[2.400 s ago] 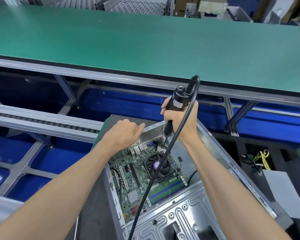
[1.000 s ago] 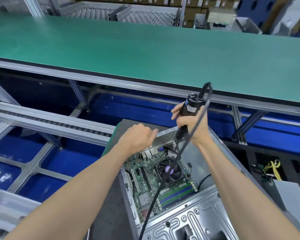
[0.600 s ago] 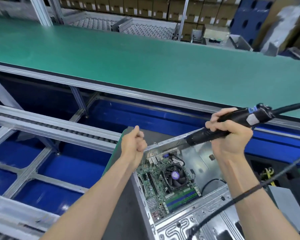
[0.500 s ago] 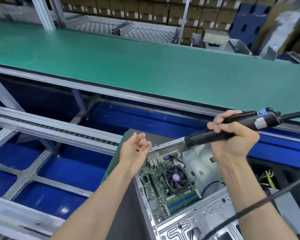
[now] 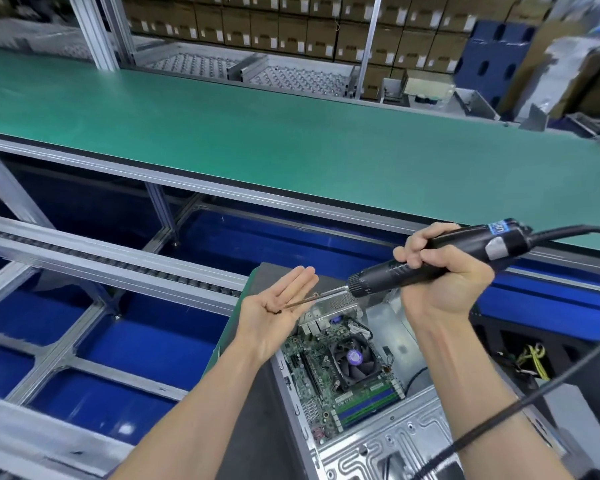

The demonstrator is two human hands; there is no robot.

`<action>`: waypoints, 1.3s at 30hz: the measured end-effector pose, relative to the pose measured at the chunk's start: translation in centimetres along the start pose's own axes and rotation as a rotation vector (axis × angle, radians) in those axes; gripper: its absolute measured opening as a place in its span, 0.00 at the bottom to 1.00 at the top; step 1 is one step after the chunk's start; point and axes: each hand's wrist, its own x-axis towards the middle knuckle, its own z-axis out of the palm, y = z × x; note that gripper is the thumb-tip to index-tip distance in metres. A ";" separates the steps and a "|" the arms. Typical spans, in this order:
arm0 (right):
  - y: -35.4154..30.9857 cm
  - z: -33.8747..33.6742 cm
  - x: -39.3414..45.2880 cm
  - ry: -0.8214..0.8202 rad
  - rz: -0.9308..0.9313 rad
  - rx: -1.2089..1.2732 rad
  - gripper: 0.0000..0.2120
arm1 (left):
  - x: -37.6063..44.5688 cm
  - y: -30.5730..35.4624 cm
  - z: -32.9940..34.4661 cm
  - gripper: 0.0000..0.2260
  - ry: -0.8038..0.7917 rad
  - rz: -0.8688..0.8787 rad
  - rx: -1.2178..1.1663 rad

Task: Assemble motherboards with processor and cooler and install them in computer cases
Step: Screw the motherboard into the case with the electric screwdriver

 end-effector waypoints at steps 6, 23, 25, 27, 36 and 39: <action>0.6 -0.2 -0.2 0.025 0.025 0.006 0.13 | 0.0 0.1 -0.2 0.32 -0.012 -0.022 0.062; -2.2 -1.7 1.2 0.068 -0.047 0.024 0.12 | 0.7 -1.4 0.9 0.07 0.178 0.003 0.600; -2.2 -1.8 1.2 0.063 -0.048 0.028 0.14 | 0.8 -1.5 0.7 0.05 0.186 0.014 0.576; -2.2 -1.8 1.2 0.065 -0.047 0.029 0.14 | 0.9 -1.6 0.5 0.06 0.209 0.036 0.530; -2.6 -1.6 1.5 0.113 -0.042 0.067 0.12 | 0.8 -1.8 1.0 0.10 0.241 0.131 0.398; -2.7 -1.6 1.5 0.112 -0.046 0.063 0.12 | 0.8 -1.8 1.0 0.08 0.246 0.119 0.402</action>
